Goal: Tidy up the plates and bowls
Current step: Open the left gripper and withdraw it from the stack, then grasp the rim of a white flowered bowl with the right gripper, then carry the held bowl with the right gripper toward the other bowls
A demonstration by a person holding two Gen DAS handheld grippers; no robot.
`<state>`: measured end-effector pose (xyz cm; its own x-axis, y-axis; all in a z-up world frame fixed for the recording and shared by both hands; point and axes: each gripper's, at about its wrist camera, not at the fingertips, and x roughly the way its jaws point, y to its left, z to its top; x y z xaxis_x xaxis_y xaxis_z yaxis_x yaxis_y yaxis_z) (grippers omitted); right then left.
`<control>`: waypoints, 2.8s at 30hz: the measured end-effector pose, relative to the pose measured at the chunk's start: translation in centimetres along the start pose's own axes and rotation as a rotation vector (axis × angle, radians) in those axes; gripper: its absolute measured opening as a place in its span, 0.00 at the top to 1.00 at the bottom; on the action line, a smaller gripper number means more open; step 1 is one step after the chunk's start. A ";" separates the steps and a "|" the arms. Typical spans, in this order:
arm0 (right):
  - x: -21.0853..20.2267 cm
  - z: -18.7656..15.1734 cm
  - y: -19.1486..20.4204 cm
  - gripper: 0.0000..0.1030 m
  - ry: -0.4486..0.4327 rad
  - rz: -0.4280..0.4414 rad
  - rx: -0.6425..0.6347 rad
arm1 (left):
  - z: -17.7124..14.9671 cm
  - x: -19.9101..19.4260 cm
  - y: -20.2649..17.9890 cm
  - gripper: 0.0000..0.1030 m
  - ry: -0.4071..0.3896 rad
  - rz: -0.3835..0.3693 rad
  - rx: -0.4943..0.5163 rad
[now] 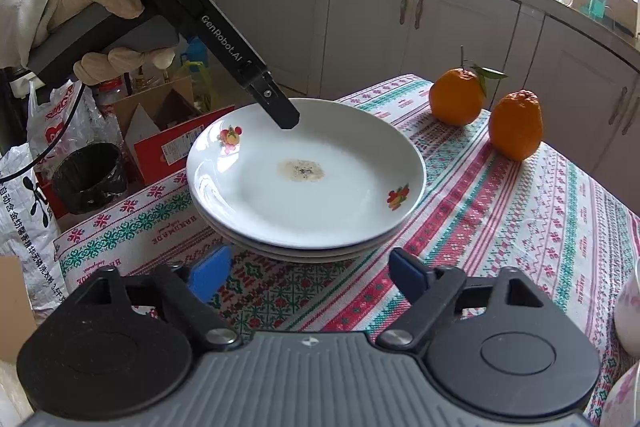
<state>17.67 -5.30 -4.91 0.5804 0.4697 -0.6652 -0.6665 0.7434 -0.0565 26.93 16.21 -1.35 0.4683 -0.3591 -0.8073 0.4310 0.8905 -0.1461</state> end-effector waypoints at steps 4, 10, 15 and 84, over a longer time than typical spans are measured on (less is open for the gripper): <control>-1.2 0.1 -0.2 0.00 -0.028 -0.023 0.012 | -0.1 -0.3 -1.2 0.25 -0.025 0.020 0.033; -2.8 -0.1 -0.5 0.00 -0.047 -0.083 0.009 | -0.5 -1.6 -3.9 0.20 -0.095 0.072 0.108; -4.9 -0.7 -0.9 0.00 -0.064 -0.164 0.012 | -1.4 -3.1 -7.6 0.19 -0.180 0.092 0.181; -16.9 -17.7 -18.3 0.30 0.014 -0.266 0.586 | -7.5 8.2 -36.4 0.27 -0.302 -0.285 0.519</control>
<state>11.81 -35.21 -5.81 0.6821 0.2301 -0.6941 -0.1321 0.9724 0.1926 9.28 -17.05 -6.91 0.4441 -0.6908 -0.5706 0.8501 0.5261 0.0248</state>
